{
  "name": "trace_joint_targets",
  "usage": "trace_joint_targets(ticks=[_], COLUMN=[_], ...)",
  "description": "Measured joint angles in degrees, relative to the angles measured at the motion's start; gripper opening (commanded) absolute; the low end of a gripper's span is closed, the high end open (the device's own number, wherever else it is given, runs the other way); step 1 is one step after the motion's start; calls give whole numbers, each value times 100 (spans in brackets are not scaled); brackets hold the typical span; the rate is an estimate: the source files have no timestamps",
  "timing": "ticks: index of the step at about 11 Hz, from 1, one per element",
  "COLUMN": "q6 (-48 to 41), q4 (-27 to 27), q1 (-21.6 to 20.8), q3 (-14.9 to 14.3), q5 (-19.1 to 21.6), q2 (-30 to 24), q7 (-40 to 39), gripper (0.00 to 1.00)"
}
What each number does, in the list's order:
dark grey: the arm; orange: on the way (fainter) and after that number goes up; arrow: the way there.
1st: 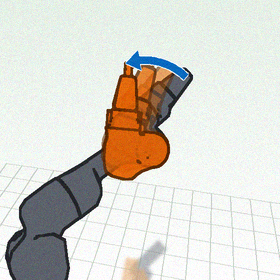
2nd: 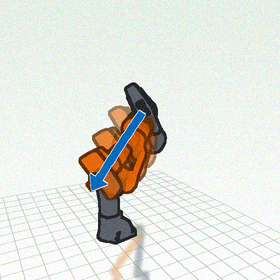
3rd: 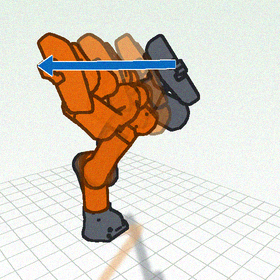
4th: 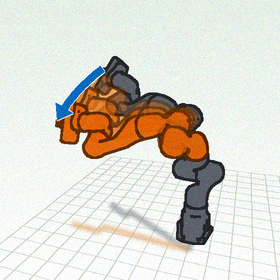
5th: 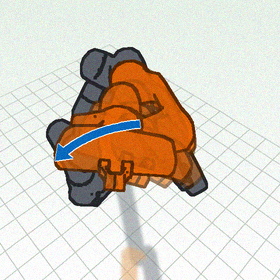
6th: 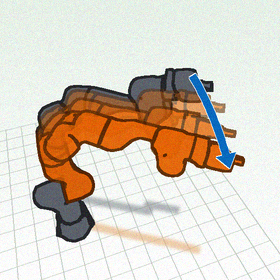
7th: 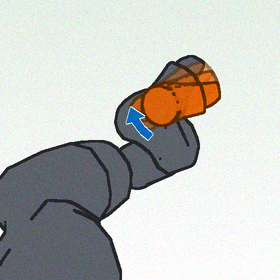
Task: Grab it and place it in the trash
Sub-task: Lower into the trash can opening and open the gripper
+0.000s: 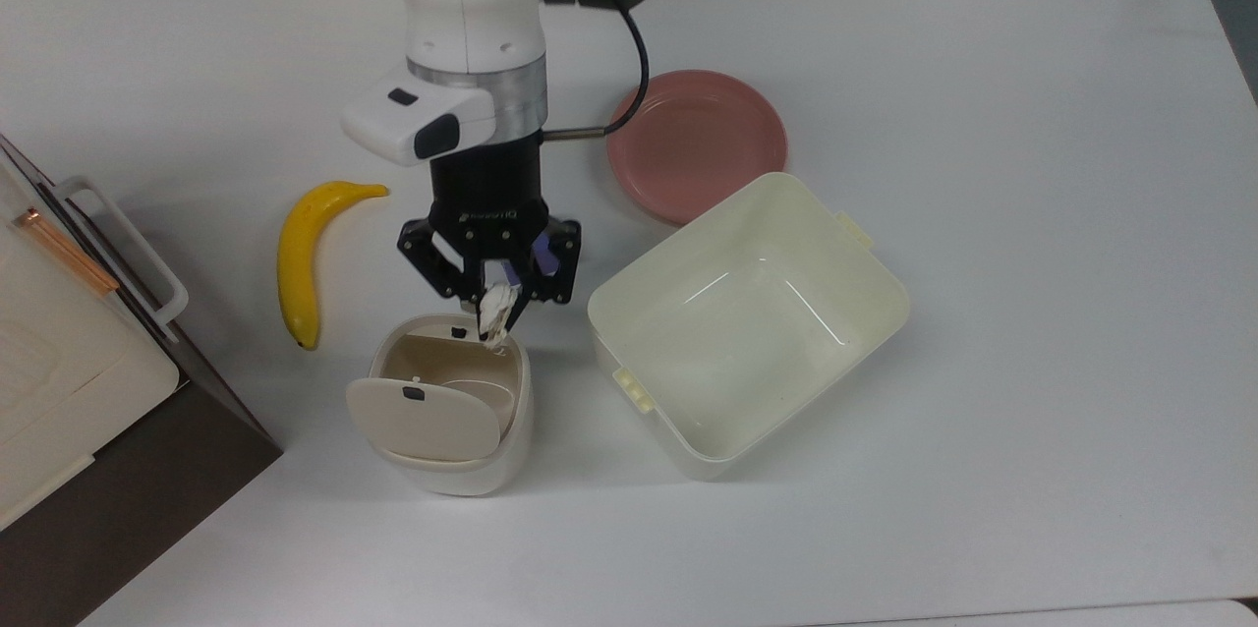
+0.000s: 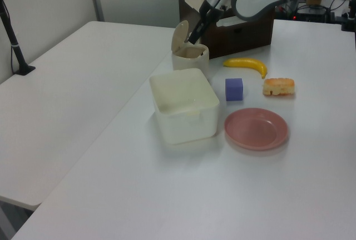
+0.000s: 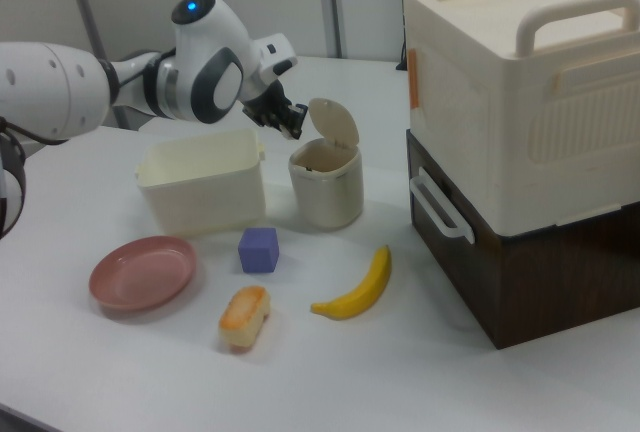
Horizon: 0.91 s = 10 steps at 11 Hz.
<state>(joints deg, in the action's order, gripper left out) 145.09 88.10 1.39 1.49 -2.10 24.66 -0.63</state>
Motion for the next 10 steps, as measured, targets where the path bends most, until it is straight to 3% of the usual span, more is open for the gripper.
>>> trace_joint_targets(ticks=[6, 7, 8, 10], q6=[779, 805, 806, 806], q4=[-28, -29, -35, -34], q1=[298, 321, 329, 334], q3=[-21, -22, -22, -24], q5=[-88, -115, -118, -154], q2=[449, 463, 463, 467], q7=[3, 3, 3, 3], gripper=[0, 14, 37, 61])
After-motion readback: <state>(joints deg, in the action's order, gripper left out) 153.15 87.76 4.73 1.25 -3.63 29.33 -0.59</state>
